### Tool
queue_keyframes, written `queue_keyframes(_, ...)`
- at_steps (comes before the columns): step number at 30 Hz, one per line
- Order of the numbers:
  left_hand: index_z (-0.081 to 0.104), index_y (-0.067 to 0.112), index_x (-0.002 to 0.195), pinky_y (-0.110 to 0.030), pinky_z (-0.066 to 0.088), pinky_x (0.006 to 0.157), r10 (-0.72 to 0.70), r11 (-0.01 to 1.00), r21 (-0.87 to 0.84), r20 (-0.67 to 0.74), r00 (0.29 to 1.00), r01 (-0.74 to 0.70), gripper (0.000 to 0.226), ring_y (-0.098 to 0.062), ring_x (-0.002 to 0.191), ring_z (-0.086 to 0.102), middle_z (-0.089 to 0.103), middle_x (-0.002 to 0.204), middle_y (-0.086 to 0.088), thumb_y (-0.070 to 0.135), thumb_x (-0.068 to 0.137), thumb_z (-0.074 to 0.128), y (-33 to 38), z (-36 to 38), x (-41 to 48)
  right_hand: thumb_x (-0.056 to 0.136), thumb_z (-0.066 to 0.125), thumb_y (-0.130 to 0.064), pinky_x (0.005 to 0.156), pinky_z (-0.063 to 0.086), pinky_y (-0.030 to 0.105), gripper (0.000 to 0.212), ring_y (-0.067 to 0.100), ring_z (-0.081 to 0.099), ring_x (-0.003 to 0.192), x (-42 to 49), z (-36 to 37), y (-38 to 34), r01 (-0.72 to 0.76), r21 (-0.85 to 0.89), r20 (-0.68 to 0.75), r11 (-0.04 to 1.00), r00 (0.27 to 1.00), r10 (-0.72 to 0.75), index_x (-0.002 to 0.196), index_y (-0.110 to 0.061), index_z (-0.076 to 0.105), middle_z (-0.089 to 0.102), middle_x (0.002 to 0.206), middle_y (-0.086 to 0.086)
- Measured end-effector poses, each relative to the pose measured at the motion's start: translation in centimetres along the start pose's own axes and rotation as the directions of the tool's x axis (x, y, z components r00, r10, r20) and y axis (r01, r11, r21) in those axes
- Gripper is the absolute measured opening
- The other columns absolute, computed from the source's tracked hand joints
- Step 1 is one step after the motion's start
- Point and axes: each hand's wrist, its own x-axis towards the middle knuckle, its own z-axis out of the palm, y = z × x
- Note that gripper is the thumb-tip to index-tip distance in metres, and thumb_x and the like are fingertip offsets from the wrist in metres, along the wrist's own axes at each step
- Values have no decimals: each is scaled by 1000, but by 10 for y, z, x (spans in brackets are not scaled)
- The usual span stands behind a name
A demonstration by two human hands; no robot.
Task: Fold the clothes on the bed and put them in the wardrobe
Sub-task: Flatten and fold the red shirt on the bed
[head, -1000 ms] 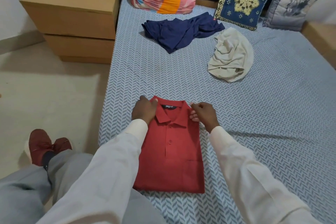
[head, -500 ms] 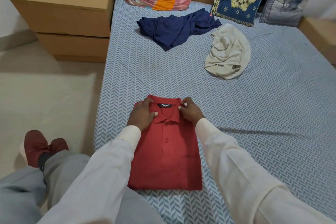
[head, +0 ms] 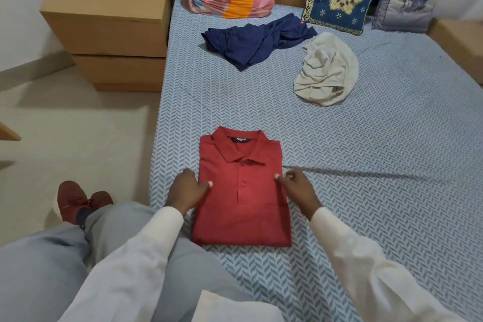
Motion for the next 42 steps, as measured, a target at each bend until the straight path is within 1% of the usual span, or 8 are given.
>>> queue_keyframes(3, 60, 7, 87, -32, 50, 71, -64, 994, 93, 112, 992, 53, 50, -31, 88, 67, 70, 95, -16, 53, 74, 74, -7, 3, -32, 77, 73, -57, 60, 51, 28, 49, 18, 66, 74, -39, -6, 6, -114, -64, 131, 991, 984, 121, 96, -13, 61, 69, 88, 5)
queue_keyframes(9, 66, 12, 86, -25, 53, 68, -137, 972, 230, 369, 919, 52, 30, -19, 70, 66, 68, 76, -4, 39, 77, 76, -9, -6, -68, 79, 74, -53, 47, 40, 18, 40, 11, 52, 52, -80, -24, 7, -173, -134, 458, 976, 863, 216, 77, -15, 63, 57, 62, 0)
queue_keyframes(15, 58, 7, 84, -28, 50, 54, -139, 983, -61, 366, 920, 173, 22, -19, 52, 55, 60, 66, -8, 22, 84, 75, -9, -11, -70, 81, 71, -57, 51, 42, 24, 46, 13, 52, 53, -79, -24, 16, -173, -35, 371, 984, 912, 174, 78, -12, 62, 55, 61, 0)
queue_keyframes(19, 39, 15, 125, -27, 49, 52, -124, 893, -365, 364, 923, 264, 49, -15, 65, 54, 57, 89, -5, 10, 86, 70, -3, -11, -70, 71, 77, -61, 57, 42, 29, 57, 14, 60, 67, -74, -12, 16, -185, 179, 258, 966, 957, 135, 98, -16, 53, 65, 82, -3)
queue_keyframes(25, 18, 31, 136, -39, 59, 54, -102, 944, -236, 460, 882, 233, 84, -25, 62, 66, 61, 107, -17, 0, 81, 73, -3, -5, -74, 79, 82, -20, 73, 56, 30, 56, 21, 67, 102, -79, -6, 20, -199, 285, 366, 938, 927, 85, 122, -15, 46, 63, 122, 10)
queue_keyframes(29, 21, 22, 137, -38, 58, 78, -97, 995, 7, 365, 926, 101, 80, -25, 86, 66, 62, 106, -8, 13, 79, 75, -13, -1, -64, 66, 91, -31, 80, 60, 35, 71, 21, 69, 103, -78, -16, 32, -200, 247, 442, 948, 894, 73, 121, -23, 47, 65, 119, 6)
queue_keyframes(35, 26, 19, 131, -26, 50, 61, -105, 992, 104, 348, 932, 73, 71, -17, 78, 62, 59, 91, -2, 10, 79, 74, -11, -2, -63, 66, 89, -20, 69, 59, 36, 62, 20, 67, 89, -75, -23, 45, -94, -21, 395, 995, 914, 95, 110, -18, 46, 67, 105, 9)
queue_keyframes(42, 20, 32, 139, -37, 53, 73, -98, 879, -433, 245, 965, 199, 88, -25, 99, 61, 45, 127, 6, 22, 76, 81, -4, 2, -38, 42, 92, -61, 89, 57, 38, 116, 17, 68, 102, -49, -12, 15, -105, 185, 284, 977, 957, 49, 137, -21, 37, 62, 125, 6)
